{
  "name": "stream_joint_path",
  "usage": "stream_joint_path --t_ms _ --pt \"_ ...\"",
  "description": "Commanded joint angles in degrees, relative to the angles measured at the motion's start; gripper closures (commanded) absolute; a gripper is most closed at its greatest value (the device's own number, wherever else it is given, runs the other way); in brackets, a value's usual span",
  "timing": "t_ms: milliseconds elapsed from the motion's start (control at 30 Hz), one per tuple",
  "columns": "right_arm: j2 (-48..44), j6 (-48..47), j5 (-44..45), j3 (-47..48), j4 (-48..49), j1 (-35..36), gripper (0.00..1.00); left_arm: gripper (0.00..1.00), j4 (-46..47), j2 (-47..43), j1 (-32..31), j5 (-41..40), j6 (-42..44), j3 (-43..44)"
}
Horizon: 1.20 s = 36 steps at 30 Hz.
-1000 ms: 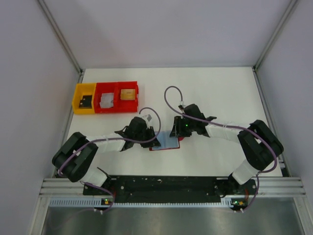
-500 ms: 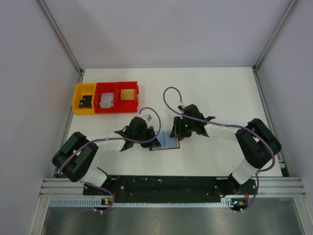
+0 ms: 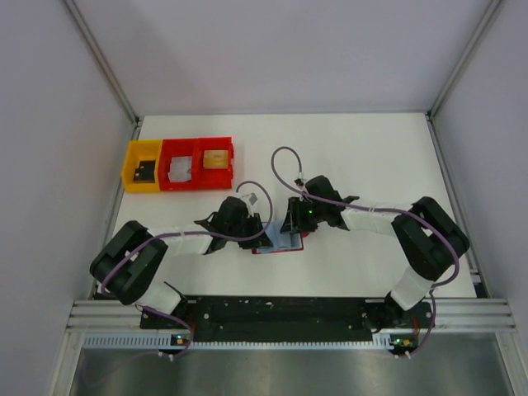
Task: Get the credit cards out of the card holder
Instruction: Remove the credit card from the card holder.
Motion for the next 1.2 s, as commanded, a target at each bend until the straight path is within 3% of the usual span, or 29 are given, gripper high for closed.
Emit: stream_joint_path --t_ms 0,233,667,800,967,1167 --pt "1.39 1.73 -3.08 2.04 4.43 0.87 0.57 0.75 -2.54 1.87 -0.49 -0.94 0.7 -0.2" --pt "2.01 3.23 -6.51 3.53 7.25 1.22 0.57 0.76 -1.4 -0.75 -0.49 -2.08 0.09 -1.42" --pt "7.01 3.32 -8.62 11.53 6.29 5.44 0.57 0.71 -0.16 -24.39 -0.49 -13.42 -4.48 -11.97" --pt "5.35 -0.71 -3.28 13.55 -0.28 5.35 0.57 0.71 -2.71 -28.71 -0.49 -13.95 -2.55 -11.71" --pt "0.26 -7.05 5.17 14.27 -8.39 4.83 0.53 0.7 0.71 -27.76 -0.49 -10.79 -1.85 -10.92" --pt "-2.73 -4.77 7.81 7.77 -9.19 1.84 0.52 0.71 2.21 -16.43 -0.49 -6.39 0.0 -4.78"
